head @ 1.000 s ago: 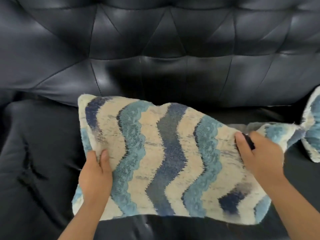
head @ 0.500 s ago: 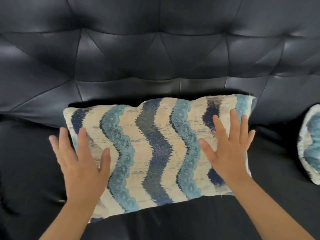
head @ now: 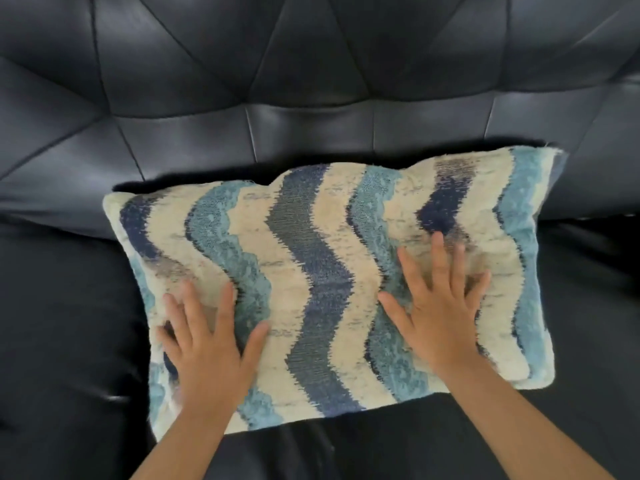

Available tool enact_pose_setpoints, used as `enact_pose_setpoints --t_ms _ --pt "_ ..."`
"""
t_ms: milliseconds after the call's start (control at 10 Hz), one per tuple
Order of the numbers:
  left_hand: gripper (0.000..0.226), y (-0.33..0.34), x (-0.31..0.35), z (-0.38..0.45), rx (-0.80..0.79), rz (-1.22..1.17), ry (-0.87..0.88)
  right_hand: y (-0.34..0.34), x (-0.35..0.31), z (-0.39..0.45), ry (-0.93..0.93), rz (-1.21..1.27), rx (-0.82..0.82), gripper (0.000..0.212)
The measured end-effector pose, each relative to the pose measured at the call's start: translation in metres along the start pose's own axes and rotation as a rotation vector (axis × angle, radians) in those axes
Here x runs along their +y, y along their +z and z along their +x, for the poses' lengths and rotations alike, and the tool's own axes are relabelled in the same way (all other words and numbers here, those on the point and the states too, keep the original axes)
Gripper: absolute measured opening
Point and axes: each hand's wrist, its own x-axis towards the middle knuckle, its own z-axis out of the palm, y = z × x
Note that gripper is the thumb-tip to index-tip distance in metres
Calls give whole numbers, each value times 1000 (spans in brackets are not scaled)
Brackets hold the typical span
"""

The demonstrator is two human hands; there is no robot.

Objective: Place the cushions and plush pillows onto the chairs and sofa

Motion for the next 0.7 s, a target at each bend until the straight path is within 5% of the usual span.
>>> enact_pose_setpoints --t_ms 200,500,600,700 --pt "92 35 -13 -18 -168 -46 -161 11 38 -25 335 53 -250 93" --pt "104 36 -5 -17 -233 175 -226 18 42 -9 259 59 -352 81" --pt "100 -6 12 -22 -266 132 -271 -11 47 -26 230 141 -304 89" --pt "73 -30 29 -66 -229 66 -170 -26 47 -77 32 193 -127 84"
